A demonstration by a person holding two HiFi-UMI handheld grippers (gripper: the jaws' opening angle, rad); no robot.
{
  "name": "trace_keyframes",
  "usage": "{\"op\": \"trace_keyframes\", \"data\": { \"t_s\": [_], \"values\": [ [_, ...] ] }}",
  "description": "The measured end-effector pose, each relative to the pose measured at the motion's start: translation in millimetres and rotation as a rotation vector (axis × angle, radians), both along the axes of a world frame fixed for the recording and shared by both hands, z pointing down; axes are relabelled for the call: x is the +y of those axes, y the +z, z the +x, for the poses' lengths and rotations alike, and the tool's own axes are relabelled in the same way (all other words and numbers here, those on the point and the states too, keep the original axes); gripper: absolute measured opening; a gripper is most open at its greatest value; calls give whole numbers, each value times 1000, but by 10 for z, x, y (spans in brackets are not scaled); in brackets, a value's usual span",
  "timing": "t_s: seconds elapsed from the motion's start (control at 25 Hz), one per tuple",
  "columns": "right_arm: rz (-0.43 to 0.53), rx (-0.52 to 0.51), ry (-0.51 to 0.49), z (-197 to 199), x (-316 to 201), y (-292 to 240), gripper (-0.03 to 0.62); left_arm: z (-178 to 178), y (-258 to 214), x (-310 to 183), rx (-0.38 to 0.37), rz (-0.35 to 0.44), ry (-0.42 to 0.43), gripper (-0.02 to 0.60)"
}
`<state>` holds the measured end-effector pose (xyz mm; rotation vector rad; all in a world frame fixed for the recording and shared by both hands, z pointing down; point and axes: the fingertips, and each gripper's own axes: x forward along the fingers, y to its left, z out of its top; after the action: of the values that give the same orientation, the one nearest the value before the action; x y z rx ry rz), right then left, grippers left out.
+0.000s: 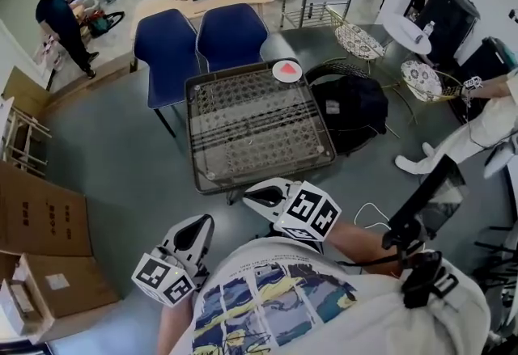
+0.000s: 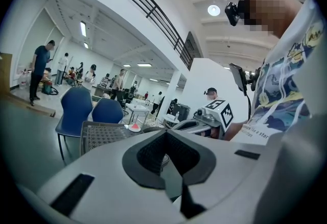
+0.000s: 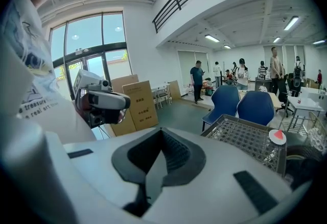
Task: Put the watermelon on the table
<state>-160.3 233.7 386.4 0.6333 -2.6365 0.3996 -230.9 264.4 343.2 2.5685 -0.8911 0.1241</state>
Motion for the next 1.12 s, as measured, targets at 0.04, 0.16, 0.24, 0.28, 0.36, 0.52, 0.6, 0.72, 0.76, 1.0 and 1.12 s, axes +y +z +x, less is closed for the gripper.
{"op": "trace_keyframes", "data": {
  "t_s": [0.04, 0.16, 0.24, 0.28, 0.36, 0.52, 0.6, 0.72, 0.76, 1.0, 1.12],
  "values": [
    [3, -2, 0, 4, 19, -1, 10, 21, 9, 8, 1, 0, 4, 9],
    [11, -14, 5, 34, 39, -7, 11, 86, 27, 13, -3, 2, 15, 9],
    [8, -25, 16, 70, 35, -5, 10, 131, 25, 2, -12, 8, 22, 9],
    [6, -29, 21, 86, 33, -3, 11, 149, 24, -4, -16, 9, 25, 9],
    [7, -33, 25, 102, 33, 5, 11, 173, 40, -11, -17, 6, 30, 9],
    [18, -36, 24, 135, 54, -2, 11, 242, 61, 7, -16, 2, 39, 9],
    [19, -38, 28, 174, 55, -2, 11, 288, 60, 4, -16, 2, 43, 9],
    [25, -40, 32, 211, 30, 0, 11, 335, 69, -32, -14, 3, 50, 9],
    [28, -40, 34, 220, 21, -13, 11, 349, 60, -43, -13, 3, 54, 9],
    [39, -37, 62, 351, 3, -39, 11, 491, 69, -57, -13, -2, 93, 9],
    [37, -32, 66, 380, 3, -6, 11, 521, 91, -79, -7, -9, 105, 9]
  ]
}}
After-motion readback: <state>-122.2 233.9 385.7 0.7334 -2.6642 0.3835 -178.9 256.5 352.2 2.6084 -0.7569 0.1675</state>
